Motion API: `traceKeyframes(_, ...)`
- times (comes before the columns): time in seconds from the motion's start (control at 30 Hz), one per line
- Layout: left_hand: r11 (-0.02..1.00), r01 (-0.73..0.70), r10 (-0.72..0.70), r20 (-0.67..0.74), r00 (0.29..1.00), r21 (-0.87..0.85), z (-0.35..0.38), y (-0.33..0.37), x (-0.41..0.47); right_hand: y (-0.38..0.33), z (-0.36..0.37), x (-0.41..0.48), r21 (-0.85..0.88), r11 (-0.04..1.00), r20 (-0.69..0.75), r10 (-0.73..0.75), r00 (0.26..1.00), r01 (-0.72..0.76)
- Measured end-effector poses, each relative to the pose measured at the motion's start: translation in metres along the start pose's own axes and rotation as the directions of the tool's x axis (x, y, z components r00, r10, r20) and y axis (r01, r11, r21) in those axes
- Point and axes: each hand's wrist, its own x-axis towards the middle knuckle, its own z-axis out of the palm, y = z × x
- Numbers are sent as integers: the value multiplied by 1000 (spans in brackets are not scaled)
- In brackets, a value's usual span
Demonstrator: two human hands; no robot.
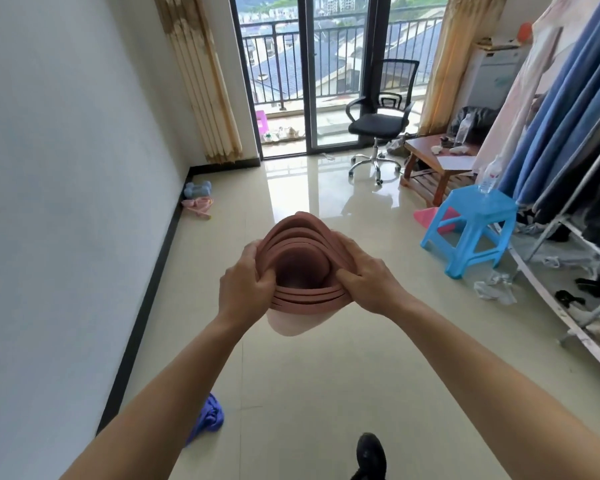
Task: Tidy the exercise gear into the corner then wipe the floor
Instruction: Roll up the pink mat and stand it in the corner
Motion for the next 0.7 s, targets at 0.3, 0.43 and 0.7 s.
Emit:
traceKeyframes(0.3, 999, 40, -39, -22, 999, 27, 68, 3, 226, 29, -85, 236, 2, 997, 52, -74, 996, 74)
traceKeyframes(0.43, 998, 58, -56, -72, 996, 38, 86, -23, 310, 35, -90, 336, -6, 996, 86, -93, 992, 94)
traceKeyframes(0.7, 994, 110, -106, -150, 983, 20, 119, -134, 535, 46, -47, 607, -16, 986, 166, -160, 973, 165)
